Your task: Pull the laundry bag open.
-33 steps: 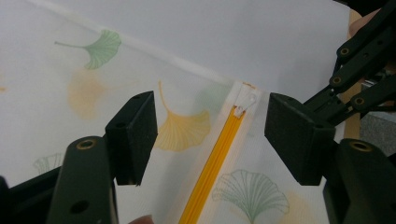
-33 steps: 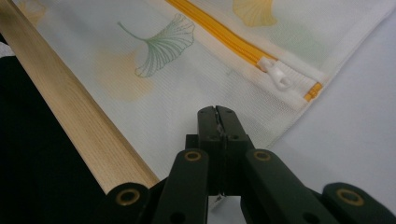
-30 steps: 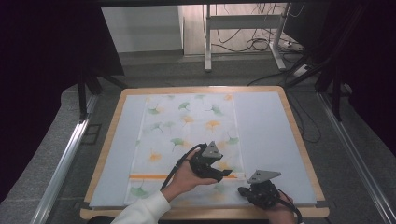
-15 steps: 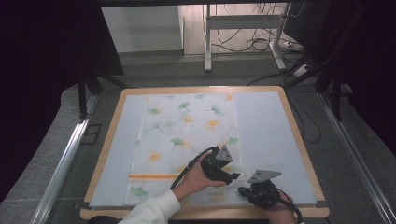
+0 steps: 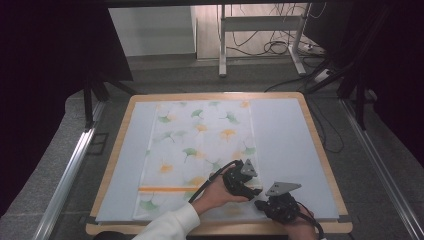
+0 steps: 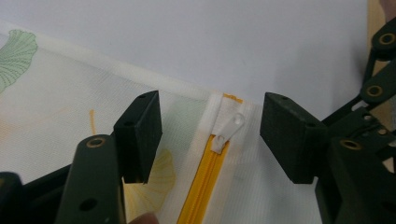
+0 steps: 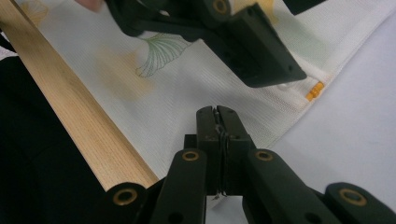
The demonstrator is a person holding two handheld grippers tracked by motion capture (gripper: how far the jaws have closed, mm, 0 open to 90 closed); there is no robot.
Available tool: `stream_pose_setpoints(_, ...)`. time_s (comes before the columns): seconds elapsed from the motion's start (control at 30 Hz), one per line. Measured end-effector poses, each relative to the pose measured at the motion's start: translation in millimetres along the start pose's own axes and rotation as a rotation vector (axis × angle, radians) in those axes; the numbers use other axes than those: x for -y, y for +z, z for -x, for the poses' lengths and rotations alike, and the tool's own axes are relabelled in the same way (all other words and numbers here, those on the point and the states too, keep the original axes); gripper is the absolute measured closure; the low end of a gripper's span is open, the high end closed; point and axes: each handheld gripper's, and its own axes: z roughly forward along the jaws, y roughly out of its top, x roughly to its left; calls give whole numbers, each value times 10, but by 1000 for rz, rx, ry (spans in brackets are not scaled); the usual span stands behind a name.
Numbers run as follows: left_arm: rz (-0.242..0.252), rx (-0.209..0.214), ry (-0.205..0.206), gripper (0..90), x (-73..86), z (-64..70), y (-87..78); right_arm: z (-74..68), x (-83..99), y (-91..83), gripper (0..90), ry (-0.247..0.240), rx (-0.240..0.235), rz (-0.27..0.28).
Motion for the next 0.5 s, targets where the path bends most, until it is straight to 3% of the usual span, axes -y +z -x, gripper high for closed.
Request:
stream_pose_setpoints(0.23,-10,-9,22,437,-16,35,66,2,-1,2,873,-2,-1,1)
stream_pose_setpoints(0.5,-22,-4,57,607,-32,70,96,4,-1,2,871,-4,-2,2)
